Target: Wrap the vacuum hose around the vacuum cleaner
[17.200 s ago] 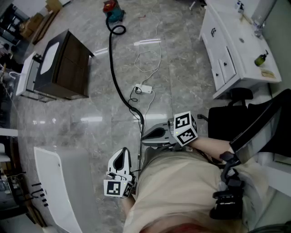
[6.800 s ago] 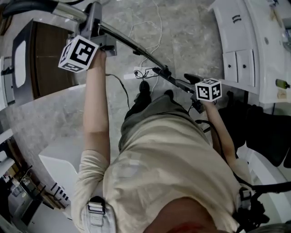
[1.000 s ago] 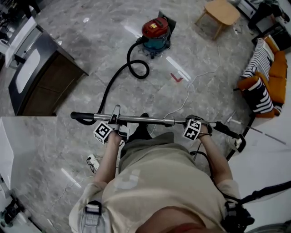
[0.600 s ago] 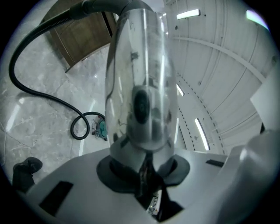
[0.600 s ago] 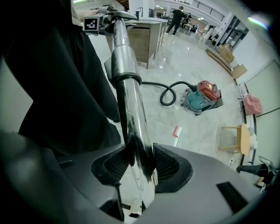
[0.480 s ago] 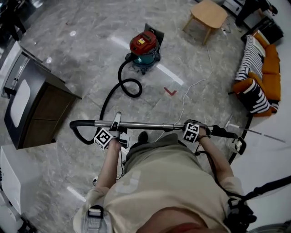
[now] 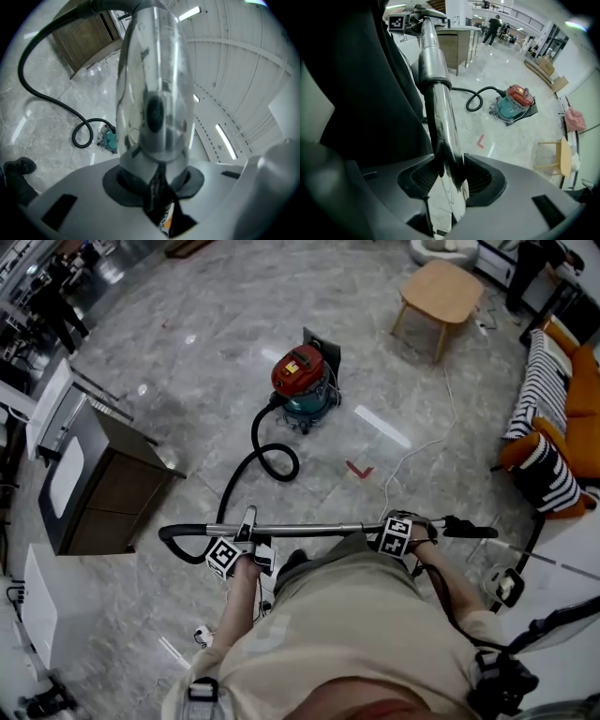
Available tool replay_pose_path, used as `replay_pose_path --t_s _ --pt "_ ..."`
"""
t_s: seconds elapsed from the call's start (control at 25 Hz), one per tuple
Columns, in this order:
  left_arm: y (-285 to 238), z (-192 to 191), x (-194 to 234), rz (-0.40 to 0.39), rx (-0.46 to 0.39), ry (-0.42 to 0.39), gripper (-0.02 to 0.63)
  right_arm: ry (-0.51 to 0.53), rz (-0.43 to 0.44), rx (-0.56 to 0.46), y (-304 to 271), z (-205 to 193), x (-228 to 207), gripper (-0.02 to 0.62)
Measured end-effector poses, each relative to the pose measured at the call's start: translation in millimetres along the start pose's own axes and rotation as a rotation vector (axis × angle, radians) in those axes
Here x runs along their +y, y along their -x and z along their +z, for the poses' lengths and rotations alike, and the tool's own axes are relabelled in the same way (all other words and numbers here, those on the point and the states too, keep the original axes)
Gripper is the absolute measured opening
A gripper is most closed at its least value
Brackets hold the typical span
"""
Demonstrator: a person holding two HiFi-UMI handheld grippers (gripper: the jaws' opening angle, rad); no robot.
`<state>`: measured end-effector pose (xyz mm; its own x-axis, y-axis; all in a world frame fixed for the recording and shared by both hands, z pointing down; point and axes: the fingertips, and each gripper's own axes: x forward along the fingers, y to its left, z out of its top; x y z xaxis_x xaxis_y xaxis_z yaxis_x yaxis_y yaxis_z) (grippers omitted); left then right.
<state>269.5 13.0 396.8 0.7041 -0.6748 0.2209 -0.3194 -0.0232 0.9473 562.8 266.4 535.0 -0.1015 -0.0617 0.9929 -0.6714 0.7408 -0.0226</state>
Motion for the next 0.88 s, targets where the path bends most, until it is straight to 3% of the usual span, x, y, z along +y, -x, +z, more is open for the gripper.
replay_pose_path --t_s 0.12,0.4,0.64,0.88 --pt "2.1 -36.8 -20.6 0.033 -0.074 0.008 0.101 0.066 0.017 -0.023 5.5 -36.7 -19.1 0.146" --pt "-1.6 -115.2 -53.1 0.09 -0.147 -0.034 0.101 0.214 0.058 -0.008 11.4 -109.9 -59.3 0.146" --pt "-3.4 -142.7 -38.7 0.155 -0.18 0.041 0.101 0.287 0.013 0.012 10.0 -121.5 -107.3 0.146" --pt "-32.8 -125.0 -34.8 0.098 -0.147 0.049 0.101 0.36 -0.073 -0.02 26.4 -86.2 -171.3 0.146"
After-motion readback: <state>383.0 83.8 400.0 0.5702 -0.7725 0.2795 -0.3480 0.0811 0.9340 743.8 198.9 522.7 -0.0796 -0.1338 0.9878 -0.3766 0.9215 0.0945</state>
